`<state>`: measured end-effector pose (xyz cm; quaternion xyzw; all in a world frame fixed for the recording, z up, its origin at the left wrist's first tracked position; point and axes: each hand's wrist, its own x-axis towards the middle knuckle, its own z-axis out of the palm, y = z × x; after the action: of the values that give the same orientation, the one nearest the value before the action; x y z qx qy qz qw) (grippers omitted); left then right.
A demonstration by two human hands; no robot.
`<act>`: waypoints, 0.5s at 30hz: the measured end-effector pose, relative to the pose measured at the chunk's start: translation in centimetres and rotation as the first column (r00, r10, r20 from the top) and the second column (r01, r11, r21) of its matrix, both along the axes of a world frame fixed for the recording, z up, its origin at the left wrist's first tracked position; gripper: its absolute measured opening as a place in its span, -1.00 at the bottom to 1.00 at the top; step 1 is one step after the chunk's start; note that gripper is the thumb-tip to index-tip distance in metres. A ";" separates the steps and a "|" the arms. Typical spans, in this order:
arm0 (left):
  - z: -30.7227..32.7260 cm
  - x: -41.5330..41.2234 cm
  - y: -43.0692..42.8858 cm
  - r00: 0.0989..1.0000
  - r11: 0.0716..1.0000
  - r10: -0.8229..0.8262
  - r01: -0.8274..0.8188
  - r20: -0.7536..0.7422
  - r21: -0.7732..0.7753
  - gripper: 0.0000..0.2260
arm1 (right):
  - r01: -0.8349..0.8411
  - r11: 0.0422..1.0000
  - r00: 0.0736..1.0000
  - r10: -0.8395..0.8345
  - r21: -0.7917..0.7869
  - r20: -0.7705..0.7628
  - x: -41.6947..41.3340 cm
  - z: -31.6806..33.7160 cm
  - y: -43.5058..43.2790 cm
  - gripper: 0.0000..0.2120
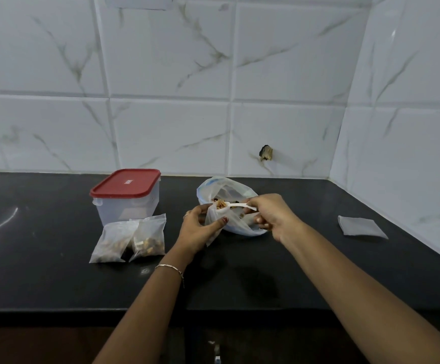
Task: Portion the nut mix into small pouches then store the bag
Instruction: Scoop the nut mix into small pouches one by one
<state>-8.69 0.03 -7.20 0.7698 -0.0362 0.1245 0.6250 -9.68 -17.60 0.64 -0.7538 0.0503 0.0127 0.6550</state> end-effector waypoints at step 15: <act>0.2 0.0 -0.2 1.000 0.996 0.022 -0.022 -0.001 -0.086 -0.41 | 0.313 0.356 0.659 0.587 -0.881 0.471 -0.7 0.8 0.6 -0.76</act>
<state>-8.64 -0.20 -7.04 0.7425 -0.0224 0.1327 0.6562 -10.38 -17.01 1.39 -0.9180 -0.2920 -0.2595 0.0680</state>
